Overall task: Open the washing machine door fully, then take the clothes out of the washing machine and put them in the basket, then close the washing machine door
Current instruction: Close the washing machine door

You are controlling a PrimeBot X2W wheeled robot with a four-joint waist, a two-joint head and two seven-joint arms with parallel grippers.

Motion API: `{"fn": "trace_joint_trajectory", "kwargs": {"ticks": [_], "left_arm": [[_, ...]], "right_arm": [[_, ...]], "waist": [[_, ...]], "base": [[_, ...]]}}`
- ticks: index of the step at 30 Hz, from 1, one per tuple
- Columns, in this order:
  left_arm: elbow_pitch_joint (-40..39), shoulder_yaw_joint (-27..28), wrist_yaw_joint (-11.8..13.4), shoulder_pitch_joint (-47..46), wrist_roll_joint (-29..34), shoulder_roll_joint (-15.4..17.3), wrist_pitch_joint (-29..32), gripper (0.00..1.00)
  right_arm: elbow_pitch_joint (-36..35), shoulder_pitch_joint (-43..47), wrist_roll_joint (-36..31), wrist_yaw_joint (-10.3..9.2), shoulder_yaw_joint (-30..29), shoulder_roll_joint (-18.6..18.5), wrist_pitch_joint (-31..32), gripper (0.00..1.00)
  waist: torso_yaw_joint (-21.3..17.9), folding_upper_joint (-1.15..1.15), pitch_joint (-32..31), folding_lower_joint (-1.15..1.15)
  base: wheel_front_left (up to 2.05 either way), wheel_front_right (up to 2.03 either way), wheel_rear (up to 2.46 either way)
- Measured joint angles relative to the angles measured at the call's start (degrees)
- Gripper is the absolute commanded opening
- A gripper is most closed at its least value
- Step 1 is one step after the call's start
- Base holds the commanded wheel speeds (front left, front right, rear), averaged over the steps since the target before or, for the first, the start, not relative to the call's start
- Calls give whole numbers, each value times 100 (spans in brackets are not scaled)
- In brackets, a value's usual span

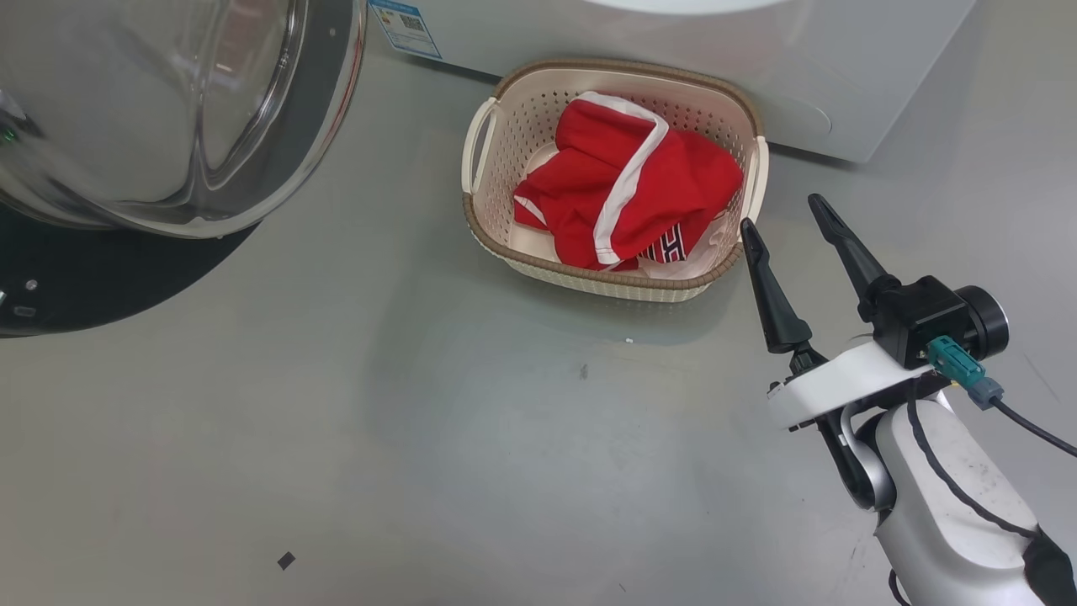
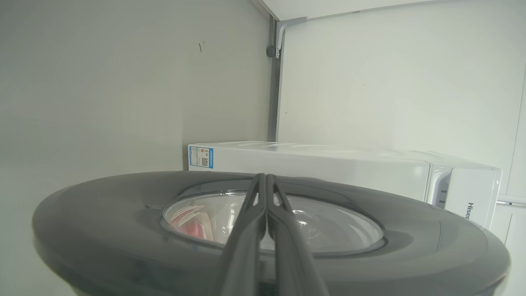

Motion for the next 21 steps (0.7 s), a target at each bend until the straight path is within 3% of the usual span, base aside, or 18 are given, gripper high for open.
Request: {"fn": "trace_joint_trajectory", "kwargs": {"ticks": [21], "left_arm": [[31, -190, -480, 378, -20, -220, 1012, 0]], "right_arm": [[185, 130, 103, 9, -14, 169, -3, 100]], "waist": [[-11, 0, -447, 0]], "base": [[0, 0, 0]]}}
